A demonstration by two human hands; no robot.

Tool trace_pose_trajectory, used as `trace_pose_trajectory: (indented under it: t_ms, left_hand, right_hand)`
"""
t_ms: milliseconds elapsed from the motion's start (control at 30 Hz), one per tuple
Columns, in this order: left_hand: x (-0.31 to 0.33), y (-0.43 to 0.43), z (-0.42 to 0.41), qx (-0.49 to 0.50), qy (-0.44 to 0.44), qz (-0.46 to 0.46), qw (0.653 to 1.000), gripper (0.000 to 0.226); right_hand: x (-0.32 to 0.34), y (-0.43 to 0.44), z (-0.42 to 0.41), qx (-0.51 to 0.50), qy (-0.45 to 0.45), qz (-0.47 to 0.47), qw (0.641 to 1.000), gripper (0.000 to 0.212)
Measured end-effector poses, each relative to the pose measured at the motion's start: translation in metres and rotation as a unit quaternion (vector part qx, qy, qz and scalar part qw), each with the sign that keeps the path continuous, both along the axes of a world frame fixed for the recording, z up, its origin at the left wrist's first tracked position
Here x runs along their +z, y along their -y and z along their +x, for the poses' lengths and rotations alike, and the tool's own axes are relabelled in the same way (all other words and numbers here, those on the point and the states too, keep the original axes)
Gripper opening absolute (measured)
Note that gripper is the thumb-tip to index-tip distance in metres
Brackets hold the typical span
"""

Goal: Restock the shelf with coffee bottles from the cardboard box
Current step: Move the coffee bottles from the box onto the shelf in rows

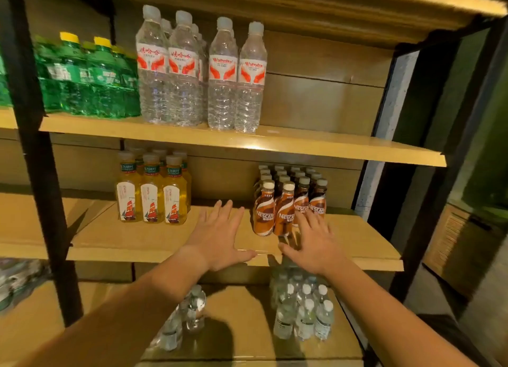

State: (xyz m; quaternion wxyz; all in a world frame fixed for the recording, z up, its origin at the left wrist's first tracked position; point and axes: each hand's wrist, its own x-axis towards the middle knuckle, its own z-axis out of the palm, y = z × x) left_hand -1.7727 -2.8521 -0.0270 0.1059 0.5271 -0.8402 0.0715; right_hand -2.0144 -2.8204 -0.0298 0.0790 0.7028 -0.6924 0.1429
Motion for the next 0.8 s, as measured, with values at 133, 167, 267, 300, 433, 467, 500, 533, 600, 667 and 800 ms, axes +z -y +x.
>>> trace_pose_trajectory:
  t_ms: [133,167,267,300,433,467,500,533,600,667,800]
  left_hand:
    - [-0.002,-0.033,0.031,-0.016,0.018,-0.029,0.999,0.107]
    - [-0.003,-0.041,0.042,-0.018,0.024,-0.036,0.999,0.107]
    - [-0.005,-0.063,0.075,-0.033,0.046,-0.037,0.998,0.106]
    - [-0.006,-0.07,0.088,-0.039,0.054,-0.042,0.997,0.106]
    - [-0.018,-0.101,0.147,-0.043,0.072,-0.038,0.996,0.106]
    - [-0.022,-0.11,0.164,-0.038,0.076,-0.033,0.996,0.106]
    - [-0.025,-0.12,0.181,-0.03,0.078,-0.027,0.996,0.105]
    - [-0.028,-0.13,0.199,-0.02,0.081,-0.02,0.996,0.105]
    - [-0.032,-0.153,0.236,0.002,0.084,-0.014,0.996,0.106]
    - [-0.038,-0.18,0.275,0.029,0.083,-0.002,0.996,0.104]
    - [-0.054,-0.236,0.355,0.091,0.113,0.031,0.989,0.104]
  right_hand:
    - [-0.005,-0.038,0.047,-0.041,-0.024,-0.021,0.999,0.097]
    - [-0.007,-0.048,0.06,-0.046,-0.03,-0.024,0.998,0.097]
    - [-0.012,-0.079,0.1,-0.054,-0.043,-0.01,0.998,0.096]
    - [-0.013,-0.089,0.113,-0.056,-0.044,-0.006,0.997,0.096]
    - [-0.02,-0.128,0.166,-0.056,-0.052,0.031,0.997,0.094]
    - [-0.023,-0.138,0.179,-0.054,-0.057,0.039,0.996,0.093]
    - [-0.027,-0.146,0.191,-0.049,-0.062,0.043,0.996,0.092]
    - [-0.031,-0.152,0.204,-0.043,-0.064,0.047,0.996,0.092]
    - [-0.04,-0.163,0.232,-0.025,-0.064,0.048,0.996,0.091]
    - [-0.052,-0.172,0.261,0.0,-0.066,0.04,0.997,0.092]
    - [-0.079,-0.197,0.329,0.064,-0.05,0.06,0.995,0.091]
